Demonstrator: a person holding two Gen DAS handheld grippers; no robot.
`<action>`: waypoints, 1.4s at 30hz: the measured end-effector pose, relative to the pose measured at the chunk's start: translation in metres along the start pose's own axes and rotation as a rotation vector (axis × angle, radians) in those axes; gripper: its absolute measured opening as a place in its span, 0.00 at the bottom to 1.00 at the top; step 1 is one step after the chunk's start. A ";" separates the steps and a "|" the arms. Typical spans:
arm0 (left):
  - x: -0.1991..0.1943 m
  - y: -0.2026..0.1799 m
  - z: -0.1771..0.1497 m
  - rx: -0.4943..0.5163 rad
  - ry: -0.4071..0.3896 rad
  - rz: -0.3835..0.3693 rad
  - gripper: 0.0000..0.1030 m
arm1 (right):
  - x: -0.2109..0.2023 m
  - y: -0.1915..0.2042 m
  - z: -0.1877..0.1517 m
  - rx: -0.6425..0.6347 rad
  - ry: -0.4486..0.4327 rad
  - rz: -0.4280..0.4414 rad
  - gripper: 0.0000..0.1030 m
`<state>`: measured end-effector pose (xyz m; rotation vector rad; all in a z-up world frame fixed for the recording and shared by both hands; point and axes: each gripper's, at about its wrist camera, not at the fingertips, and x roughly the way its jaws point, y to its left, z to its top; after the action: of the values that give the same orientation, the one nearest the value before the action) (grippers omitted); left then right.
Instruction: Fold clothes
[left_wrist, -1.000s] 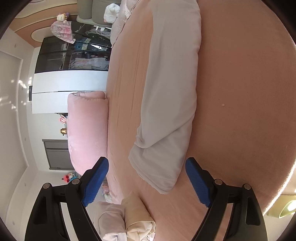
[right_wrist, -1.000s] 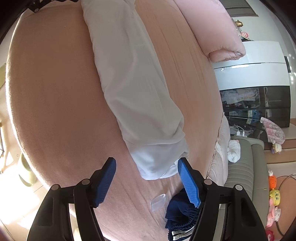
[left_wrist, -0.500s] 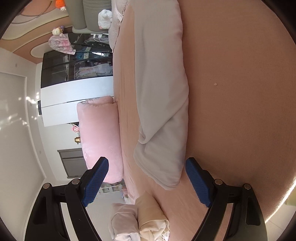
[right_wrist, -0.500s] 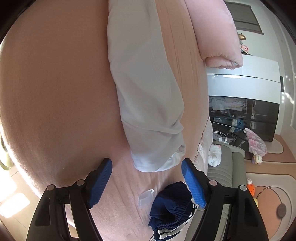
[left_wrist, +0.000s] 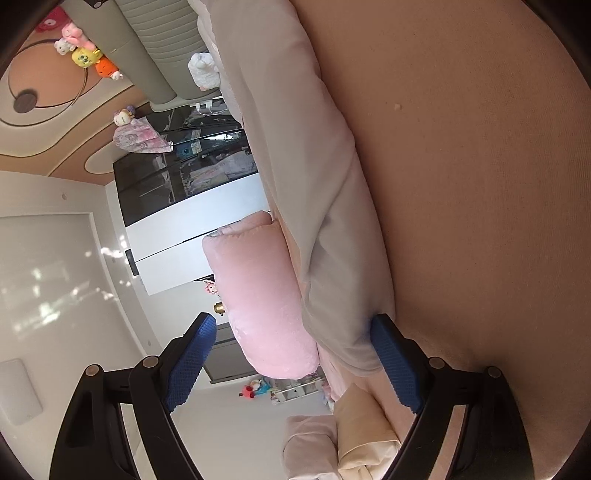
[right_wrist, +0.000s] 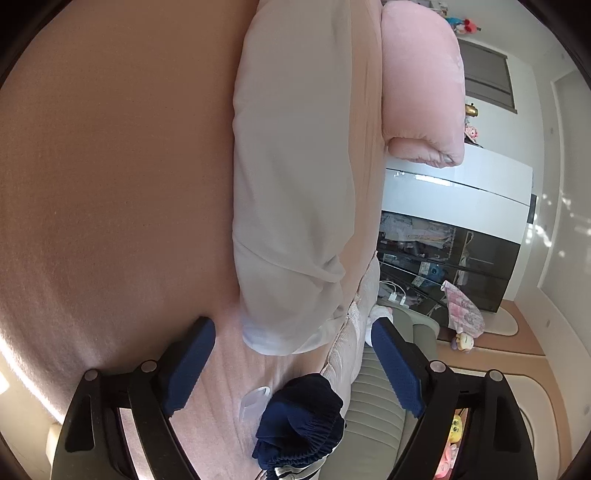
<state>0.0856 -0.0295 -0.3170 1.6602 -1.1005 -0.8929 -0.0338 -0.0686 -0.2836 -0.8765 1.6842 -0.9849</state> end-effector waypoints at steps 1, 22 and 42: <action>0.000 0.000 0.000 0.001 -0.002 -0.004 0.83 | 0.002 -0.002 0.001 0.009 0.009 0.000 0.85; 0.026 0.012 0.010 0.039 -0.055 -0.309 0.83 | 0.023 0.001 0.016 -0.109 -0.055 0.065 0.71; 0.017 0.019 0.013 -0.158 -0.041 -0.547 0.23 | 0.019 0.031 0.016 -0.183 -0.043 0.043 0.28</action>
<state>0.0747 -0.0526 -0.3044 1.8443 -0.5804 -1.3257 -0.0274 -0.0755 -0.3220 -0.9695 1.7693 -0.7858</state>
